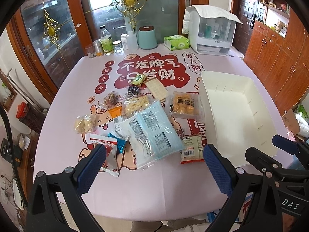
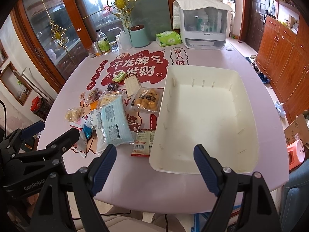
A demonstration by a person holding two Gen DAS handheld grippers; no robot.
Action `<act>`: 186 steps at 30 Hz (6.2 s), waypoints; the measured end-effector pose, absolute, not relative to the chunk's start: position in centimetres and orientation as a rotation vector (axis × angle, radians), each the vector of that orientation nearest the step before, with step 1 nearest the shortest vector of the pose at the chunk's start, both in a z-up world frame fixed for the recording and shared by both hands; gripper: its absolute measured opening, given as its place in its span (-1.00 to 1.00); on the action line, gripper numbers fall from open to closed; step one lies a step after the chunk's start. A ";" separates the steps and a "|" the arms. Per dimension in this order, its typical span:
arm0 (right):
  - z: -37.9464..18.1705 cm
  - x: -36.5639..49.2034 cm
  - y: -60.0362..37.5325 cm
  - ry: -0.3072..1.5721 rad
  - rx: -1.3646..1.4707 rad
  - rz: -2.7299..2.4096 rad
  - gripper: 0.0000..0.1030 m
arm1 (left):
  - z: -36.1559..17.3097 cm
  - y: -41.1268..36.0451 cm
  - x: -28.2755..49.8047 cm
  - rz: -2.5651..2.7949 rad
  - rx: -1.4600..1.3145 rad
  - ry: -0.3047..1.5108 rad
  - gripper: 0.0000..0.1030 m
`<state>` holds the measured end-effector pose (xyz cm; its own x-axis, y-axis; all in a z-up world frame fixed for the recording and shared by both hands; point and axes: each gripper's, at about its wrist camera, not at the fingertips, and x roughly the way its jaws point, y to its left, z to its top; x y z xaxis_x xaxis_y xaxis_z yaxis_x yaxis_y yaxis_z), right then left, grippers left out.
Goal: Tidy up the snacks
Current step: 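Grasp the light-blue snack bag with the right tool while the left tool grasps a clear puffed-snack bag, then carry both bags over the white tray and open both tools to drop them, then move the right tool to a clear nut bag while the left tool grasps the red apple-chip bag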
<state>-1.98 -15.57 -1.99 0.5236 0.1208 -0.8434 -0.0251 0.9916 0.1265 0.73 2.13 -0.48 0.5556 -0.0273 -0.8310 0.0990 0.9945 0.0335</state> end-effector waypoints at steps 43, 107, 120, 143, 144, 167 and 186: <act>-15.0 13.0 -2.3 1.237 -0.029 0.229 0.61 | -14.7 26.1 16.0 0.112 0.007 1.244 0.95; -1.1 0.2 -20.0 0.776 0.143 -0.095 -0.04 | 0.9 -9.1 8.5 -0.453 0.229 0.874 0.16; -4.4 0.6 -28.1 0.840 0.155 -0.273 0.05 | -3.1 -17.2 9.8 -0.400 0.334 0.946 0.16; -6.4 0.7 -30.0 0.820 0.157 -0.296 0.33 | -3.3 -18.2 8.2 -0.242 0.430 0.822 0.88; -6.2 0.4 -29.9 0.807 0.154 -0.306 0.36 | -3.2 -18.1 8.1 -0.240 0.421 0.813 0.88; -5.9 -0.4 -29.7 0.766 0.226 -0.326 0.37 | -2.7 -15.5 7.2 -0.211 0.300 0.758 0.89; -5.6 0.8 -27.1 0.711 0.264 -0.261 0.37 | -3.5 -10.3 8.1 -0.261 0.235 0.878 0.90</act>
